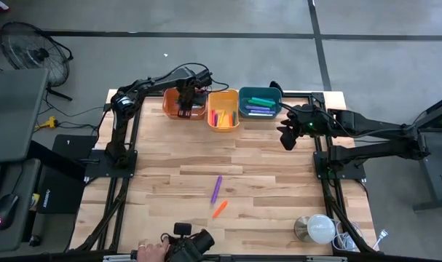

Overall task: Pick & Place Markers
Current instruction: Put the red marker into the orange bin, then put the dark purple highlighter into the blue bin

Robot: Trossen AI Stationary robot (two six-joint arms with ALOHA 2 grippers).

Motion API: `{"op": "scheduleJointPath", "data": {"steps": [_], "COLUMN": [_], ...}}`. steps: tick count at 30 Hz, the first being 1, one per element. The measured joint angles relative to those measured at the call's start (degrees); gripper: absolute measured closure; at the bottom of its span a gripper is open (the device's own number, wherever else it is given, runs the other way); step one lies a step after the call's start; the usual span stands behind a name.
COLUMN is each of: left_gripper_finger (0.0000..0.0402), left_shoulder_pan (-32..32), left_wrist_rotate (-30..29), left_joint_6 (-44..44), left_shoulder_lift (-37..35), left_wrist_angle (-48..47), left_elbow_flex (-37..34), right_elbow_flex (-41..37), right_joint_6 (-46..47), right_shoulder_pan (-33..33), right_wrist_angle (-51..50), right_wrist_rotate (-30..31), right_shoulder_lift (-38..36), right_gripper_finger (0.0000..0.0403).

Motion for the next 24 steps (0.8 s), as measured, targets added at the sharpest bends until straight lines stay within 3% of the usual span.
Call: {"op": "scheduleJointPath", "data": {"steps": [7,15,24], "left_gripper_finger": [0.0294,0.0292,0.0291], "left_shoulder_pan": [-1.58,-4.91,-5.78], "left_wrist_rotate": [-1.55,-9.89,-6.52], "left_joint_6": [-2.76,-9.33,-27.72], "left_shoulder_lift": [0.00,-0.14,-3.09], "left_wrist_angle": [-0.56,-2.35,-12.33], "left_elbow_flex": [0.02,0.02,2.90], "right_elbow_flex": [0.00,0.00,0.00], "right_joint_6": [-0.97,-2.13,-3.50], "right_shoulder_pan": [-0.01,-0.01,-0.01], "right_wrist_angle": [-0.03,-0.08,-0.34], "right_wrist_rotate": [-0.02,-0.40,-1.92], "right_shoulder_lift": [0.00,0.00,0.02], "right_gripper_finger": [0.0269,0.0269,0.0269]}}
